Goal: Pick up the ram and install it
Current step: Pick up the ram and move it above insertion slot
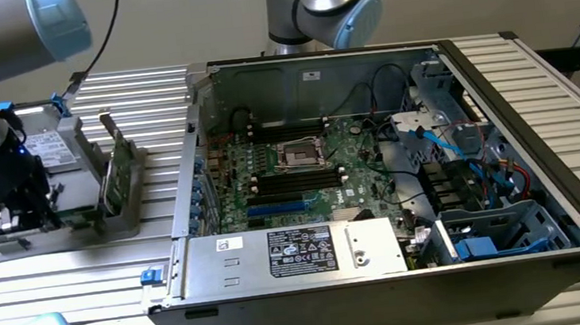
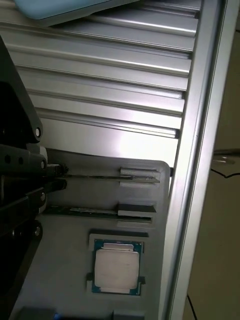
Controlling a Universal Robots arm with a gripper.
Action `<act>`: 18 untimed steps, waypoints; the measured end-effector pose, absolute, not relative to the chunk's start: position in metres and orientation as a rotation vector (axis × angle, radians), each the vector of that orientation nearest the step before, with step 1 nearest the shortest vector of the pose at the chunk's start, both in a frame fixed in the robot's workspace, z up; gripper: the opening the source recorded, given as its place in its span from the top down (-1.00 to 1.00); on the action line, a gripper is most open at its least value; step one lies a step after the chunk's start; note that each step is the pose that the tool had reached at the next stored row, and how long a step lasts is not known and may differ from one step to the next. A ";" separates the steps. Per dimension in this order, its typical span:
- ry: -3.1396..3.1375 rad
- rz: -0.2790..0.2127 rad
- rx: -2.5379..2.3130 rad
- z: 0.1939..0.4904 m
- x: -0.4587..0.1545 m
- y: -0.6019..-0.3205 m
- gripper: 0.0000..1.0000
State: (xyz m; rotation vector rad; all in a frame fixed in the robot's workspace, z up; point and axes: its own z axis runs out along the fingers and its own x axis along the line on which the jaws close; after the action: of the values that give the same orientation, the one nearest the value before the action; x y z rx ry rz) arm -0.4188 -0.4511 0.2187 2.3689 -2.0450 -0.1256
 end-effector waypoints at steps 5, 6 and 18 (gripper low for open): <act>-2.048 -0.128 2.368 0.234 -0.419 -0.451 0.71; -2.049 -0.128 2.368 0.238 -0.419 -0.451 0.71; -2.059 -0.132 2.363 0.269 -0.413 -0.452 0.71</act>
State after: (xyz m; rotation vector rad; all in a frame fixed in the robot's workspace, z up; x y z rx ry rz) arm -0.4129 -0.4515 0.2688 2.3634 -2.0587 -0.1325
